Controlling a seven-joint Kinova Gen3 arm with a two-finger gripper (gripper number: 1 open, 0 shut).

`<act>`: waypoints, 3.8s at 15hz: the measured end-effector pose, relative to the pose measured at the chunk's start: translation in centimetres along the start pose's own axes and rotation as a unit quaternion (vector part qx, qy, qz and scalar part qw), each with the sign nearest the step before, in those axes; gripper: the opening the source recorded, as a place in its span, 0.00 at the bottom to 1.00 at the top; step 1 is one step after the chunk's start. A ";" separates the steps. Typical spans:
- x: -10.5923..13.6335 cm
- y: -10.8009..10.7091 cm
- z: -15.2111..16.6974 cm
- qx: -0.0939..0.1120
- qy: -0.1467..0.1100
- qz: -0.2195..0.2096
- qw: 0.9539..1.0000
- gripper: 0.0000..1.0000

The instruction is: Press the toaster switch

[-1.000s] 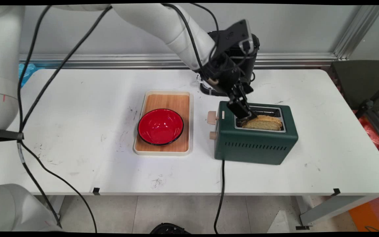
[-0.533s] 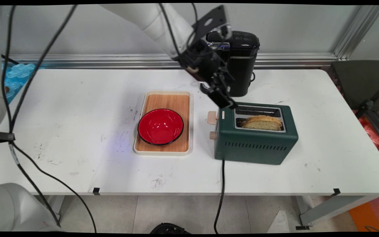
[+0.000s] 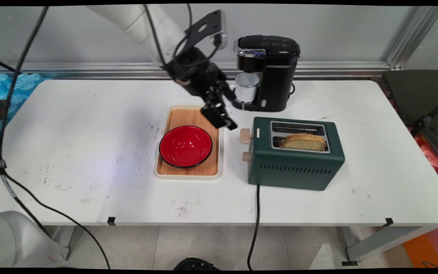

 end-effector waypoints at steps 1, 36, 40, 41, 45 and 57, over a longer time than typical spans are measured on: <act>-0.6 0.0 -0.4 -0.001 -0.006 0.001 1.000 1.00; 0.3 -1.3 8.0 -0.030 -0.018 -0.020 0.999 0.00; -0.1 -1.2 8.7 -0.032 -0.021 -0.023 0.999 0.00; -0.2 -1.2 8.9 -0.033 -0.022 -0.024 0.999 0.00; -0.7 -1.0 9.4 -0.036 -0.024 -0.028 0.999 0.00; -2.3 -0.8 10.1 -0.043 -0.033 -0.040 0.998 0.00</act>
